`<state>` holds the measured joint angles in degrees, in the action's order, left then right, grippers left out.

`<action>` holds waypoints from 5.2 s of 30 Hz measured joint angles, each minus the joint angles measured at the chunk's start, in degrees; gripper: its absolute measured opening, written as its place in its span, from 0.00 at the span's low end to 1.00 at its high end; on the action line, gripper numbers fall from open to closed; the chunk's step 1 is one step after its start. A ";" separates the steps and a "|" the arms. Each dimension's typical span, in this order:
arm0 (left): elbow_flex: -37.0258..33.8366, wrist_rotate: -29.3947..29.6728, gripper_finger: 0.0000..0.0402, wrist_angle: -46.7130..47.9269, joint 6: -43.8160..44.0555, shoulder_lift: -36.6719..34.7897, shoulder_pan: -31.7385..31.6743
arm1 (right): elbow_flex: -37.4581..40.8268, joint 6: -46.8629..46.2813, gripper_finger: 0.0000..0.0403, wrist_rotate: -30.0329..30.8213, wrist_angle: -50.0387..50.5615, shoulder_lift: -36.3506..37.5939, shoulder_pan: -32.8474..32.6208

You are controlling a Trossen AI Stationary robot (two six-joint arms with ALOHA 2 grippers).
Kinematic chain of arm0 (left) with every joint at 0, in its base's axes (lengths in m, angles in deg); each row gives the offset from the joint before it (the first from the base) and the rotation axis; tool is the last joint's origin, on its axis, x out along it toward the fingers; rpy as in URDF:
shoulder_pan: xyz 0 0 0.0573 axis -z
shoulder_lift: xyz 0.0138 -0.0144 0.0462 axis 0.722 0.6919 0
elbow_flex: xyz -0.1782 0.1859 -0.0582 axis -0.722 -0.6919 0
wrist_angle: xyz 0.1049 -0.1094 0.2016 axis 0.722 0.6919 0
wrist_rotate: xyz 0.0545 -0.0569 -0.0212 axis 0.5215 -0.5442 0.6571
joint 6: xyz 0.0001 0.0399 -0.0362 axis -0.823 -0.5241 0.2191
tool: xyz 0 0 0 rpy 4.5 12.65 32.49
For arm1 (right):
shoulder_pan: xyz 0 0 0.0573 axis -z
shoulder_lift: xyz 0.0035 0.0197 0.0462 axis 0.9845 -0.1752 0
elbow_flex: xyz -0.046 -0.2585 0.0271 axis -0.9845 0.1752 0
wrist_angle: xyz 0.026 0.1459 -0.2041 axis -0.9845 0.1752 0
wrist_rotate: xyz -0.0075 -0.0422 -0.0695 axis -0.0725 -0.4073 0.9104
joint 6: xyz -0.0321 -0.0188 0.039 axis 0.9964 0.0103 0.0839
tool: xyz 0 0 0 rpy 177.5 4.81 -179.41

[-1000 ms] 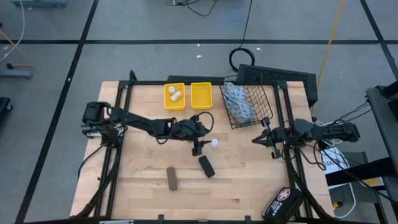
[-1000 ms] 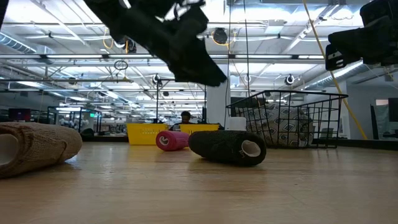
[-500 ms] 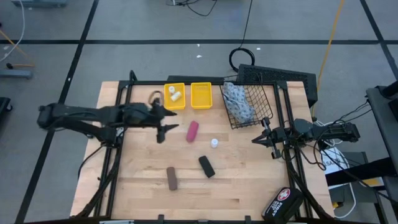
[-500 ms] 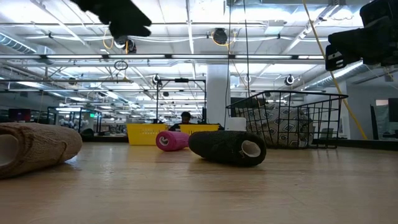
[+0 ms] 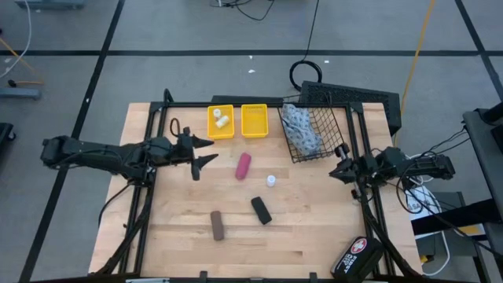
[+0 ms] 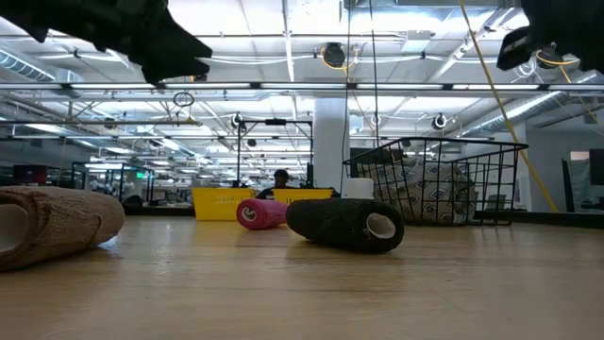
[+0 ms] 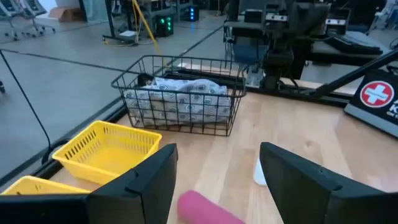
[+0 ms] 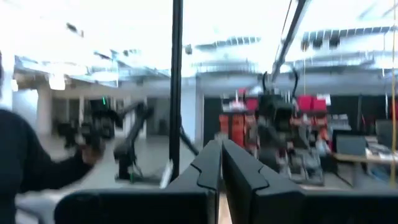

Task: Pick & Place Medicine items
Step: Put the pill bottle into the left yellow basket

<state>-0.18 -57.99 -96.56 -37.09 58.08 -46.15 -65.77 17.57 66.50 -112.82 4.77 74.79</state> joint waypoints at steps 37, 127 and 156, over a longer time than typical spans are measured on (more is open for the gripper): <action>-0.57 0.48 0.60 1.20 -3.78 0.12 -0.22 | -22.50 1.74 0.34 13.27 -24.64 -67.24 -0.59; -0.55 -0.24 0.60 -2.23 -1.43 7.16 -1.77 | -24.45 -33.07 0.63 34.63 9.82 -86.40 -20.26; -0.55 -0.17 0.60 -2.45 -1.07 7.14 -1.66 | -30.46 -9.91 0.63 39.73 -29.90 -112.24 -8.13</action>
<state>-0.73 -58.17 -99.01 -38.17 65.22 -47.81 -96.22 7.66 106.24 -142.72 -107.47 66.65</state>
